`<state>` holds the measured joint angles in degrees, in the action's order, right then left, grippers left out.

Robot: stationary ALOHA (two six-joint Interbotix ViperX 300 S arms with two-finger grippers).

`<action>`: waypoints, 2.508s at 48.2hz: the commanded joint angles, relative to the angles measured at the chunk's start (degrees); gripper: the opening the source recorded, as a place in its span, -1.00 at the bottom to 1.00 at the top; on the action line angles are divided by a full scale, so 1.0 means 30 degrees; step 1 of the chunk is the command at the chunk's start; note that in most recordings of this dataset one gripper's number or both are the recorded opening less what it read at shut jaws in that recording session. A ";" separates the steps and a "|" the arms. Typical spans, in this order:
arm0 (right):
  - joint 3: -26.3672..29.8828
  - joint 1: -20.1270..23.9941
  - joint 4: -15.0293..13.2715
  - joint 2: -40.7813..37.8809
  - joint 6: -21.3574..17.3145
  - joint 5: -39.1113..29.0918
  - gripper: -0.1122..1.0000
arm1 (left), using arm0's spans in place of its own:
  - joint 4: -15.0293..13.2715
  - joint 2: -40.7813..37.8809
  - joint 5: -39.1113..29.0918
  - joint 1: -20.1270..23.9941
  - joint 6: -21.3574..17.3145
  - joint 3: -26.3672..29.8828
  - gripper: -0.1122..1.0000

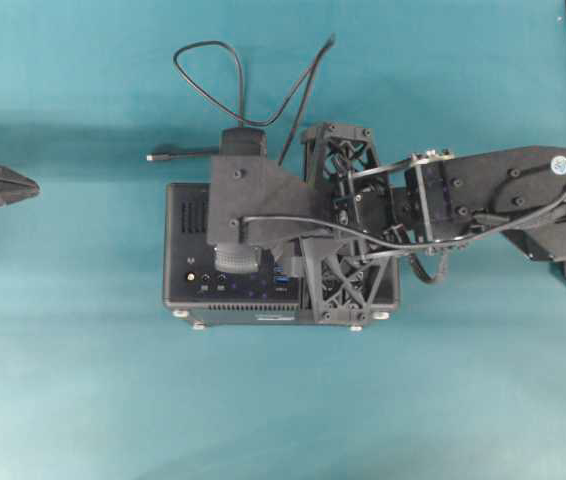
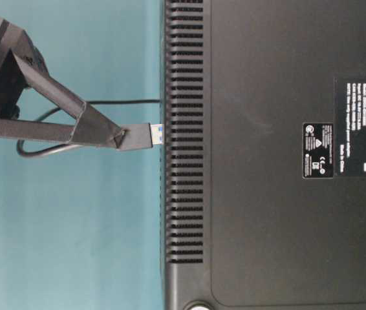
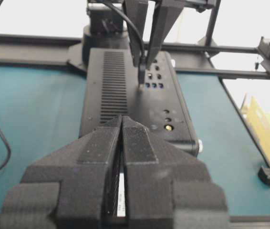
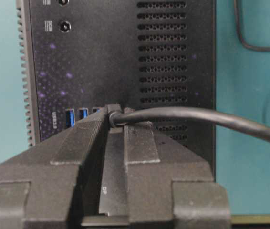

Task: Insert the USB into the PC box with both arms.

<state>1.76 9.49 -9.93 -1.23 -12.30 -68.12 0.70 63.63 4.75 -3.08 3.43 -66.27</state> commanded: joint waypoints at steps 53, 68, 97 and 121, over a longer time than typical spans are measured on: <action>0.0117 0.0146 0.0557 -0.0117 -0.0381 -0.0059 -0.82 | 0.0029 -0.0234 0.0117 0.0029 0.0586 0.0146 -0.80; 0.0439 0.0410 0.0908 -0.0117 -0.0498 -0.0381 -0.82 | 0.0029 -0.0234 0.0146 0.0029 0.0586 0.0088 -0.80; 0.0381 -0.0234 0.0205 -0.0029 -0.0088 -0.0938 -0.82 | 0.0029 -0.0146 0.0088 0.0029 0.0908 0.0088 -0.80; 0.0381 -0.0322 0.0615 -0.0146 -0.0176 -0.1055 -0.82 | 0.0059 -0.0088 0.0088 0.0029 0.0908 -0.0029 -0.80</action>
<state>2.29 9.05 -7.29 -2.20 -13.10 -70.93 0.70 63.72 4.75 -2.99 6.06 -67.15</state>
